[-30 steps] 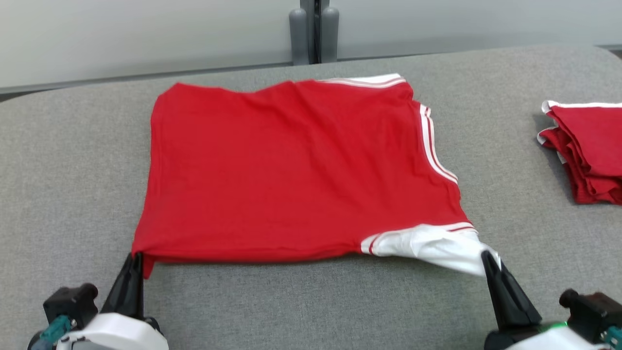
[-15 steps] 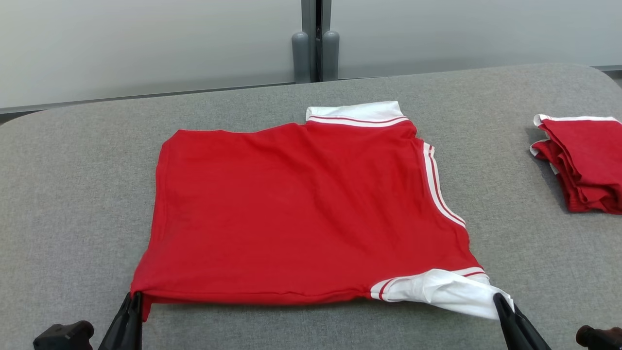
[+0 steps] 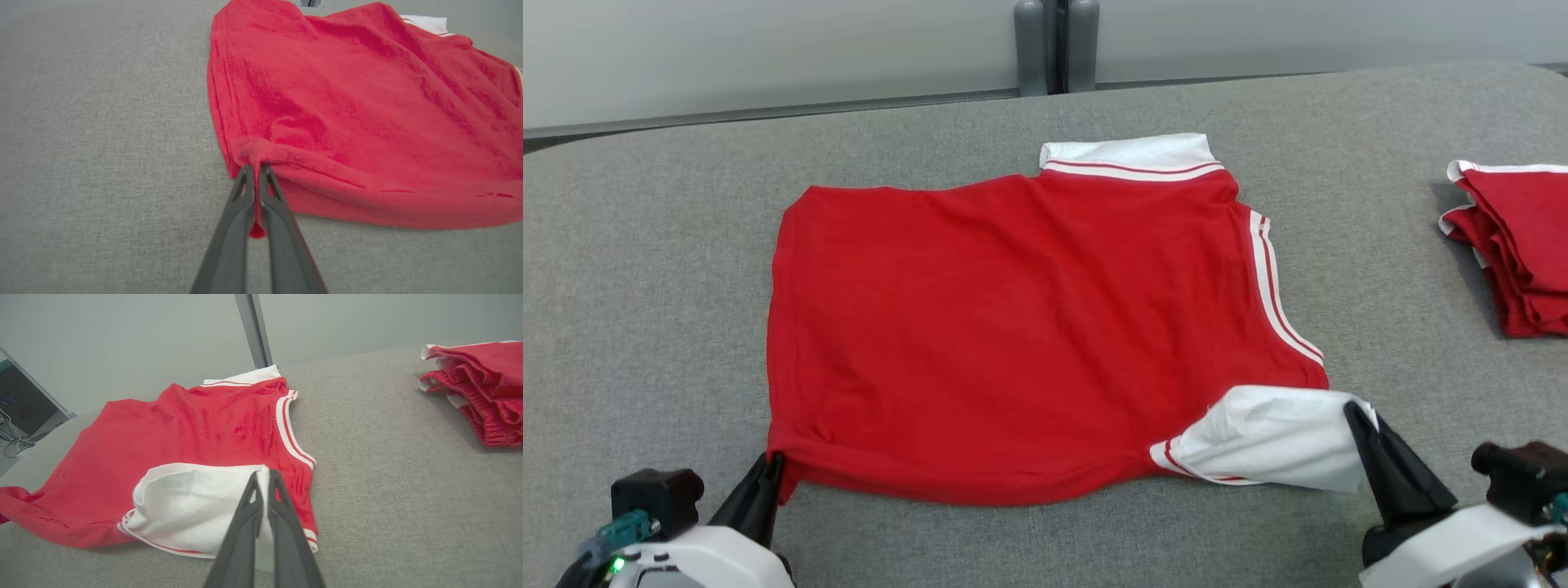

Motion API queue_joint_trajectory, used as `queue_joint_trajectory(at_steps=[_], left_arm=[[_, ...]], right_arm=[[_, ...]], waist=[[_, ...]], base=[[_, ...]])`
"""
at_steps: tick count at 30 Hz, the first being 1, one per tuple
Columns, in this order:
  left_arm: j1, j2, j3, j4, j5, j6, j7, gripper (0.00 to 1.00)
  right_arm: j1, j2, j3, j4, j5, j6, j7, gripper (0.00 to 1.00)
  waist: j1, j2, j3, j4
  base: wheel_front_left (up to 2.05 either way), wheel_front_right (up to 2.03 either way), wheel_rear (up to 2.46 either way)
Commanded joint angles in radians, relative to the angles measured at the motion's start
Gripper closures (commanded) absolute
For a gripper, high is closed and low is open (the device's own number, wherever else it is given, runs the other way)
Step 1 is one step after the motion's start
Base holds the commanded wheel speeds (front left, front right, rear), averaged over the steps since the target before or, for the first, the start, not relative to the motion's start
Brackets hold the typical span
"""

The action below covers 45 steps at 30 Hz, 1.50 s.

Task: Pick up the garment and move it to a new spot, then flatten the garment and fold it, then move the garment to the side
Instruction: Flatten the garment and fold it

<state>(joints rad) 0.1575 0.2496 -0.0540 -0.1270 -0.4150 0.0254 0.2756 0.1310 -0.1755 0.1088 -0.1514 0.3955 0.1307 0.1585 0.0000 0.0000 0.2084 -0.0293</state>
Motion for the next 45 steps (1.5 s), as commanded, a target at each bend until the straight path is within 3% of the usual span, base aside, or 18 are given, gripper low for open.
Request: queue_joint_trajectory(at_steps=[1, 8, 17, 18, 19, 20, 27, 36, 45], left_arm=[[-0.041, 0.014, -0.005, 0.011, -0.004, -0.013, 0.010, 1.00], [-0.161, 0.048, -0.013, 0.041, -0.018, -0.047, 0.055, 1.00], [-0.266, 0.048, -0.032, 0.108, -0.061, -0.080, 0.099, 1.00], [-0.276, 0.039, -0.033, 0.117, -0.076, -0.085, 0.095, 0.78], [-0.282, 0.033, -0.031, 0.125, -0.084, -0.087, 0.090, 0.38], [-0.287, 0.035, -0.028, 0.132, -0.084, -0.087, 0.077, 0.00], [-0.268, -0.008, 0.023, 0.126, -0.051, -0.044, -0.121, 0.00], [-0.228, -0.109, 0.039, 0.086, 0.031, 0.020, -0.467, 0.00], [-0.174, -0.130, -0.004, 0.117, 0.120, 0.001, -0.538, 0.00]], right_arm=[[-0.050, -0.032, 0.010, 0.030, 0.009, 0.000, -0.018, 1.00], [-0.271, -0.148, 0.092, 0.165, 0.035, 0.000, -0.105, 1.00], [-0.457, -0.181, 0.204, 0.354, 0.088, 0.000, -0.170, 1.00], [-0.475, -0.179, 0.217, 0.381, 0.092, 0.000, -0.179, 0.59], [-0.489, -0.173, 0.229, 0.403, 0.100, 0.000, -0.196, 0.12], [-0.501, -0.170, 0.239, 0.423, 0.104, 0.000, -0.215, 0.00], [-0.517, -0.145, 0.223, 0.476, 0.081, 0.000, -0.385, 0.00], [-0.360, -0.060, 0.062, 0.288, -0.081, 0.000, -0.424, 0.00], [-0.182, 0.001, -0.016, 0.174, -0.150, 0.000, -0.378, 0.00]], waist=[[0.0000, 0.0000, 0.022, 0.003], [0.0000, 0.0000, 0.065, 0.013], [0.0000, 0.0000, 0.108, 0.025], [0.0000, 0.0000, 0.113, 0.026], [0.0000, 0.0000, 0.118, 0.027], [0.0000, 0.0000, 0.121, 0.027], [0.0000, 0.0000, 0.123, 0.035], [0.0000, 0.0000, 0.081, 0.044], [0.0000, 0.0000, 0.035, 0.037]], base=[[0.00, 0.00, 0.00], [0.00, 0.00, 0.00], [0.00, 0.00, 0.00], [0.00, 0.00, 0.00], [0.00, 0.00, 0.00], [0.00, 0.00, 0.00], [0.00, 0.00, 0.00], [0.00, 0.00, 0.00], [0.00, 0.00, 0.00]])
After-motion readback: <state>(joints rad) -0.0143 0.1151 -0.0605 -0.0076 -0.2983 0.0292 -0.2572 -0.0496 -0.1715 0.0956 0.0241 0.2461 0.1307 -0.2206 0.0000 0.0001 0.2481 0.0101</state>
